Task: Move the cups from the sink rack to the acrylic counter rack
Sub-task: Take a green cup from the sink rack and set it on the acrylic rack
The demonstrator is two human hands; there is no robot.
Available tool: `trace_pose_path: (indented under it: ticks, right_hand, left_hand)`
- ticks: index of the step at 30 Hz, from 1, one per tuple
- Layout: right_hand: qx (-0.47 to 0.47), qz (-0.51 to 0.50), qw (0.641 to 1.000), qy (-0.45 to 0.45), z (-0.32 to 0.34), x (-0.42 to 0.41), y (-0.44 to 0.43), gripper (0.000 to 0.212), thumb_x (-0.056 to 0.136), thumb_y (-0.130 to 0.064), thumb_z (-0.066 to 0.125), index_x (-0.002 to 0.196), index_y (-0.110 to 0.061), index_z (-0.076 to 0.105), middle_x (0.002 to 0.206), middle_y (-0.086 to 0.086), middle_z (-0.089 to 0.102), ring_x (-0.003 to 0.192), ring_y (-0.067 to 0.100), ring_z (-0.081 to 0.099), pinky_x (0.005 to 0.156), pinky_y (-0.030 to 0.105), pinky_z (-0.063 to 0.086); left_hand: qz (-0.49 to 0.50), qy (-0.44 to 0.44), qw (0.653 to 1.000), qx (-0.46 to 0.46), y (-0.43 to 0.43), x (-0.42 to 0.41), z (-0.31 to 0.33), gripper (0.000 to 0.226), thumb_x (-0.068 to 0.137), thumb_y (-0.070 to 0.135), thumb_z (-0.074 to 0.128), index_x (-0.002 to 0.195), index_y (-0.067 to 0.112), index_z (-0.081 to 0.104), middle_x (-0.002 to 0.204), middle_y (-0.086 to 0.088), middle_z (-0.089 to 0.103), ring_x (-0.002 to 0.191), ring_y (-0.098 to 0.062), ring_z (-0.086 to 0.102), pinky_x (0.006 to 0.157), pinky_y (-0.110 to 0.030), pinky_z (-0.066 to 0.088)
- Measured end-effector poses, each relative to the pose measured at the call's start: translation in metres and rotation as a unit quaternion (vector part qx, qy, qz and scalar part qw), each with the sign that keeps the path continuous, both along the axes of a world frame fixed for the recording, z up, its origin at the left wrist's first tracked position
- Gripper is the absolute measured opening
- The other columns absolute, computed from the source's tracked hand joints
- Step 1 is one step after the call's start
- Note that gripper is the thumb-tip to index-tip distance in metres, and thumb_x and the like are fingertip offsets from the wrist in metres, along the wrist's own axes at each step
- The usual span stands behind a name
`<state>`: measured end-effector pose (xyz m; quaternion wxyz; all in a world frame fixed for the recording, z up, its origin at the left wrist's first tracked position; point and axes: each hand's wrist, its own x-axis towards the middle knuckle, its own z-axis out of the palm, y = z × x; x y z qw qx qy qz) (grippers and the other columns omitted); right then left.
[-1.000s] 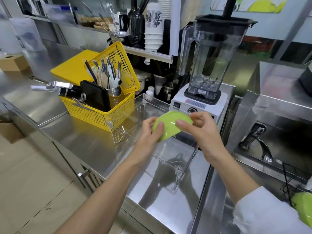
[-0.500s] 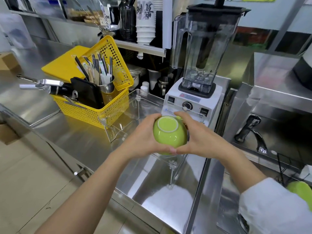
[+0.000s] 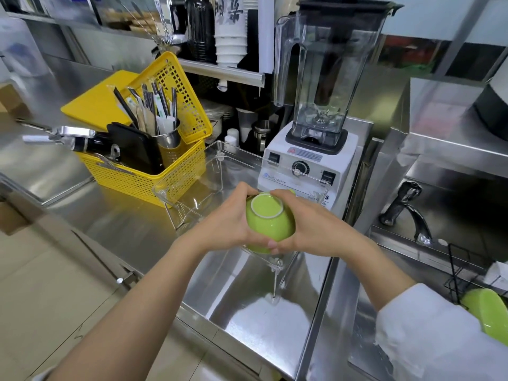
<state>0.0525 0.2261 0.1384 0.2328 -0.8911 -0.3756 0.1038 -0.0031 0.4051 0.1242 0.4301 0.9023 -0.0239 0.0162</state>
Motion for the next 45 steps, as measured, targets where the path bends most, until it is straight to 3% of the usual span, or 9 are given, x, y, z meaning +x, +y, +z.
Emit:
trace_pose_path:
  ticks: [7,12,15,20,23,27,32,41,45]
  right_hand:
    - [-0.013,-0.013,1.000,-0.004,-0.002,0.004,0.000,0.088,0.054,-0.055,0.075,0.125,-0.041,0.025,0.117,-0.005,0.056,0.110,0.017,0.047,0.104,0.044,0.021]
    - [-0.044,-0.034,0.998,0.006,-0.006,0.006,-0.002,0.100,0.040,-0.072,0.068,0.123,-0.048,0.018,0.121,0.001,0.050,0.114,0.030,0.040,0.098,0.043,0.029]
    - [-0.026,-0.039,0.999,0.022,-0.007,0.007,-0.005,0.095,0.046,-0.070,0.067,0.125,-0.051,0.017,0.123,0.001,0.046,0.118,0.030,0.037,0.100,0.042,0.026]
    - [-0.013,-0.048,0.999,-0.020,-0.009,0.010,-0.009,0.089,0.063,-0.059,0.066,0.136,-0.043,0.017,0.132,-0.001,0.044,0.126,0.013,0.034,0.102,0.033,0.007]
    - [-0.003,-0.056,0.998,-0.008,-0.007,0.017,-0.011,0.090,0.067,-0.053,0.067,0.140,-0.039,0.017,0.138,0.001,0.040,0.130,0.015,0.031,0.097,0.030,0.008]
    - [-0.002,-0.072,0.997,0.010,-0.006,0.029,-0.013,0.090,0.069,-0.048,0.068,0.141,-0.037,0.015,0.141,0.004,0.038,0.129,0.023,0.033,0.099,0.034,0.013]
    - [-0.011,-0.066,0.997,0.029,0.002,0.048,-0.018,0.093,0.069,-0.040,0.073,0.142,-0.034,0.016,0.146,-0.003,0.036,0.132,0.020,0.033,0.096,0.038,0.020]
    - [-0.012,-0.072,0.997,0.022,-0.001,0.051,-0.020,0.095,0.068,-0.045,0.073,0.141,-0.035,0.014,0.148,0.001,0.031,0.133,0.024,0.031,0.105,0.047,0.022]
    - [0.016,-0.081,0.996,0.026,-0.001,0.046,-0.027,0.098,0.067,-0.051,0.072,0.142,-0.037,0.011,0.151,0.000,0.028,0.137,0.021,0.026,0.106,0.044,0.017]
  left_hand:
    - [-0.010,0.007,1.000,-0.007,0.001,0.002,0.003,0.085,0.047,0.039,0.089,0.113,0.022,0.038,0.113,0.003,0.049,0.104,-0.009,0.052,0.088,-0.033,0.048]
    - [-0.029,0.014,0.999,-0.009,0.004,0.005,0.002,0.088,0.043,0.045,0.088,0.114,0.029,0.039,0.116,0.009,0.049,0.107,-0.006,0.052,0.091,-0.034,0.048]
    - [-0.033,0.022,0.999,-0.023,0.005,0.008,0.000,0.091,0.040,0.046,0.088,0.116,0.029,0.040,0.120,0.008,0.051,0.111,-0.007,0.052,0.094,-0.035,0.047]
    - [-0.020,0.013,0.999,-0.022,0.000,0.016,-0.003,0.084,0.045,0.043,0.088,0.114,0.033,0.042,0.120,0.008,0.046,0.110,-0.007,0.049,0.090,-0.025,0.044]
    - [-0.012,0.007,1.000,0.020,-0.006,0.026,-0.003,0.086,0.047,0.045,0.086,0.119,0.030,0.040,0.118,0.005,0.037,0.113,-0.012,0.041,0.095,-0.030,0.038]
    - [-0.011,0.001,0.999,0.043,-0.012,0.042,0.003,0.092,0.048,0.042,0.086,0.125,0.024,0.040,0.120,0.003,0.039,0.112,-0.013,0.042,0.094,-0.029,0.037]
    - [-0.001,-0.008,0.999,0.038,-0.019,0.056,0.002,0.089,0.047,0.041,0.087,0.122,0.026,0.042,0.118,0.003,0.040,0.110,-0.012,0.043,0.092,-0.028,0.036]
    - [-0.008,-0.005,0.999,0.032,-0.018,0.058,-0.002,0.091,0.047,0.044,0.087,0.123,0.031,0.039,0.117,0.006,0.038,0.113,-0.012,0.042,0.095,-0.028,0.035]
    - [-0.012,-0.001,0.998,0.055,-0.017,0.054,0.009,0.085,0.061,0.056,0.074,0.133,0.027,0.038,0.131,0.001,0.039,0.128,-0.017,0.033,0.105,-0.037,0.031]
